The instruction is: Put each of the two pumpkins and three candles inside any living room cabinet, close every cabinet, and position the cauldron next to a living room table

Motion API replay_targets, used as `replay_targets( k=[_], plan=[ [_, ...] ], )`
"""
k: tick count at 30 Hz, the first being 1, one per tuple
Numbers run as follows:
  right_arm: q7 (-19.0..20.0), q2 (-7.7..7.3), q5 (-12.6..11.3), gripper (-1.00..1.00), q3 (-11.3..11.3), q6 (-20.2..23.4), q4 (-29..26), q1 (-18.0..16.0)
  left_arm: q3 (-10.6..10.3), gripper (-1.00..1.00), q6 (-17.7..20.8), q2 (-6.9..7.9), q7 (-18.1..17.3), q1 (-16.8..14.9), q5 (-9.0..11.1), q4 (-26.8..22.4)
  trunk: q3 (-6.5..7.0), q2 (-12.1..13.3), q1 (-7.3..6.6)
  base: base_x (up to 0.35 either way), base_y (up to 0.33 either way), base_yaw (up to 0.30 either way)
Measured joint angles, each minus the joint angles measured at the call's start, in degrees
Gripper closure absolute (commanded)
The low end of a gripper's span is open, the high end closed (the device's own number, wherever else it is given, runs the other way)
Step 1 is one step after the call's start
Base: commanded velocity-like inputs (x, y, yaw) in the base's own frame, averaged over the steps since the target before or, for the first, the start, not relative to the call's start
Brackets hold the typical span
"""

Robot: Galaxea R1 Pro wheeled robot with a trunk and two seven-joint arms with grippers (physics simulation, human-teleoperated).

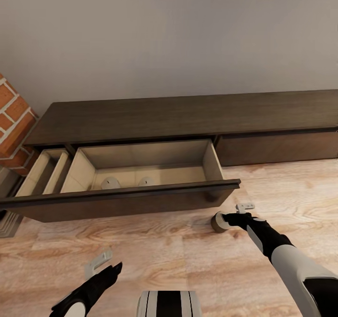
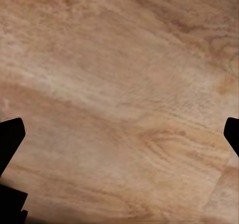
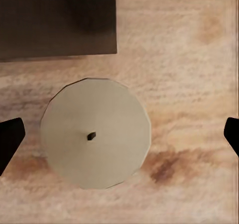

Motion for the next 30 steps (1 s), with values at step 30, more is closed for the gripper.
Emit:
replay_targets(
  k=[30],
  plan=[
    [0.54, 0.06, -0.11, -1.00, 0.14, 0.11, 0.13, 0.04, 0.20, -1.00, -0.02, 0.26, 0.00, 0.12, 0.39, 0.44, 0.00, 0.00, 0.00, 0.000, -0.013, 0.000]
  ],
)
